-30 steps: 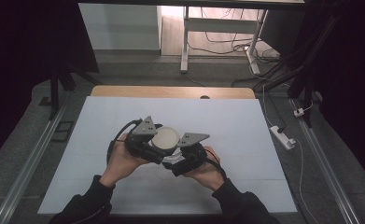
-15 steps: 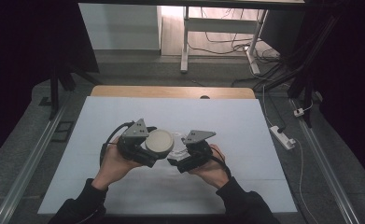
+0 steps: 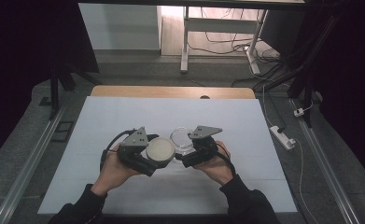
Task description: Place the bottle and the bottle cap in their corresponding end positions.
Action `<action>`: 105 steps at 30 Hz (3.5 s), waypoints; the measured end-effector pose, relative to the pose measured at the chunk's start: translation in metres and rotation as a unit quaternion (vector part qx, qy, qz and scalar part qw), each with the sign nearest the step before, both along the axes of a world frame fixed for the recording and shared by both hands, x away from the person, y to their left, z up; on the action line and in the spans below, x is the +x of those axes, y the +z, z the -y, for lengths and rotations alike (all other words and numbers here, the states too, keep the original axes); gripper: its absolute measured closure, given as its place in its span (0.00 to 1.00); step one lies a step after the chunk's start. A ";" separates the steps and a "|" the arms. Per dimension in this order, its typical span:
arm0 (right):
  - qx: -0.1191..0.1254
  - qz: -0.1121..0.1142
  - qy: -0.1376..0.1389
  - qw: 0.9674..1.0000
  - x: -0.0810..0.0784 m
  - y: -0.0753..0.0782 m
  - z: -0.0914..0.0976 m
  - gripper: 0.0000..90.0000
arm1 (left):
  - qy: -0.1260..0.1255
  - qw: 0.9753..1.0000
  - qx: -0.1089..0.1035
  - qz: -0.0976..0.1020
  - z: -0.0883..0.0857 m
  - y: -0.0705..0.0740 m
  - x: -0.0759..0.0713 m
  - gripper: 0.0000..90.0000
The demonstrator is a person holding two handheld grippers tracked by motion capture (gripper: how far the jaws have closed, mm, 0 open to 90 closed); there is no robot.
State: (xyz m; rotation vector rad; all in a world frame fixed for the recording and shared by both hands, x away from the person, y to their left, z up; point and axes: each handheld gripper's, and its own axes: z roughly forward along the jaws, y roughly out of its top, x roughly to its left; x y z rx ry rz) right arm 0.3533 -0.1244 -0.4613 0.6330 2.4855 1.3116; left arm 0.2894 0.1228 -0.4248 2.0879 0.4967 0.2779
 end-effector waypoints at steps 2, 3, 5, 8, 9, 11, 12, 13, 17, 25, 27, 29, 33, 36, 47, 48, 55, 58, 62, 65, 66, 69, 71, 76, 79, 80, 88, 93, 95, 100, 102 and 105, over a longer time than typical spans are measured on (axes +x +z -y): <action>-0.001 0.000 -0.003 1.000 0.001 0.000 0.001 0.08 | -0.006 1.000 -0.004 -0.003 0.001 -0.003 -0.001 0.09; -0.001 0.000 -0.004 1.000 0.002 -0.001 0.001 0.08 | -0.008 1.000 -0.005 -0.003 0.001 -0.005 -0.001 0.09; -0.001 0.000 -0.007 1.000 0.003 -0.001 0.002 0.08 | -0.014 1.000 -0.006 -0.005 0.002 -0.008 -0.001 0.09; 0.000 0.001 -0.009 1.000 0.006 0.000 0.002 0.08 | -0.022 1.000 -0.010 -0.005 0.003 -0.014 -0.002 0.09; 0.001 0.001 -0.011 1.000 0.006 0.000 0.002 0.08 | -0.026 1.000 -0.010 -0.005 0.004 -0.016 -0.002 0.09; 0.002 0.001 -0.013 1.000 0.008 0.001 0.002 0.08 | -0.033 0.999 -0.008 -0.004 0.005 -0.019 -0.003 0.09; 0.002 0.002 -0.014 1.000 0.009 0.001 0.002 0.08 | -0.037 0.999 -0.004 -0.004 0.006 -0.021 -0.003 0.09; 0.003 0.002 -0.016 1.000 0.010 0.001 0.002 0.08 | -0.040 0.999 0.000 -0.004 0.007 -0.023 -0.003 0.09; 0.002 0.002 -0.019 1.000 0.013 0.001 0.002 0.08 | -0.041 0.999 0.011 -0.007 0.010 -0.031 -0.003 0.09; 0.001 0.002 -0.028 1.000 0.020 0.000 0.000 0.08 | -0.053 0.998 0.020 -0.019 0.017 -0.047 0.002 0.09; 0.001 0.001 -0.030 1.000 0.022 -0.002 0.000 0.08 | -0.055 0.998 0.018 -0.020 0.019 -0.051 0.003 0.09; 0.000 0.001 -0.034 0.999 0.025 -0.003 -0.001 0.08 | -0.058 0.998 0.019 -0.019 0.020 -0.054 0.004 0.09; -0.001 0.001 -0.039 0.999 0.031 -0.005 -0.004 0.08 | -0.063 0.998 0.021 -0.017 0.022 -0.060 0.007 0.09; -0.002 -0.001 -0.042 0.999 0.036 -0.007 -0.007 0.08 | -0.070 0.997 0.027 -0.012 0.024 -0.065 0.008 0.09; -0.008 -0.001 -0.045 0.999 0.052 -0.016 -0.020 0.08 | -0.092 0.994 0.058 -0.013 0.041 -0.084 0.014 0.09; -0.008 -0.002 -0.045 0.999 0.053 -0.017 -0.021 0.08 | -0.094 0.994 0.060 -0.015 0.043 -0.086 0.015 0.09; -0.010 -0.004 -0.046 0.999 0.060 -0.024 -0.027 0.08 | -0.098 0.992 0.080 -0.018 0.047 -0.094 0.017 0.09; -0.010 -0.005 -0.044 0.999 0.062 -0.028 -0.029 0.08 | -0.093 0.991 0.089 -0.020 0.047 -0.097 0.019 0.09; -0.011 -0.006 -0.042 0.999 0.063 -0.032 -0.033 0.08 | -0.088 0.991 0.098 -0.026 0.046 -0.101 0.021 0.09; -0.014 -0.008 -0.040 0.999 0.064 -0.036 -0.036 0.08 | -0.083 0.991 0.104 -0.031 0.045 -0.103 0.023 0.09; -0.016 -0.007 -0.039 0.999 0.064 -0.037 -0.038 0.08 | -0.083 0.991 0.104 -0.033 0.045 -0.103 0.023 0.09; -0.020 -0.008 -0.039 0.999 0.065 -0.041 -0.040 0.08 | -0.084 0.990 0.107 -0.036 0.044 -0.106 0.025 0.09; -0.020 -0.007 -0.040 0.999 0.066 -0.043 -0.041 0.08 | -0.085 0.990 0.109 -0.037 0.044 -0.109 0.026 0.09; -0.016 -0.004 -0.045 0.999 0.069 -0.046 -0.040 0.08 | -0.085 0.988 0.120 -0.036 0.046 -0.113 0.027 0.09; -0.019 -0.002 -0.048 0.999 0.071 -0.048 -0.040 0.08 | -0.084 0.988 0.127 -0.039 0.047 -0.116 0.027 0.09; -0.021 -0.001 -0.049 0.999 0.071 -0.048 -0.040 0.08 | -0.083 0.988 0.126 -0.041 0.047 -0.117 0.027 0.09; -0.013 -0.002 -0.049 0.999 0.073 -0.050 -0.039 0.08 | -0.083 0.987 0.124 -0.061 0.047 -0.119 0.031 0.09; -0.012 -0.003 -0.049 0.999 0.073 -0.051 -0.038 0.07 | -0.085 0.986 0.128 -0.063 0.047 -0.118 0.032 0.08; -0.013 -0.004 -0.049 0.999 0.073 -0.051 -0.038 0.07 | -0.085 0.986 0.129 -0.064 0.048 -0.118 0.032 0.08; -0.009 -0.008 -0.054 0.998 0.073 -0.051 -0.038 0.07 | -0.077 0.985 0.137 -0.066 0.051 -0.118 0.031 0.05; -0.009 -0.010 -0.056 0.998 0.073 -0.050 -0.038 0.07 | -0.073 0.986 0.131 -0.073 0.051 -0.118 0.031 0.03; -0.002 -0.015 -0.055 0.998 0.073 -0.049 -0.038 0.05 | -0.076 0.985 0.132 -0.075 0.050 -0.118 0.032 0.00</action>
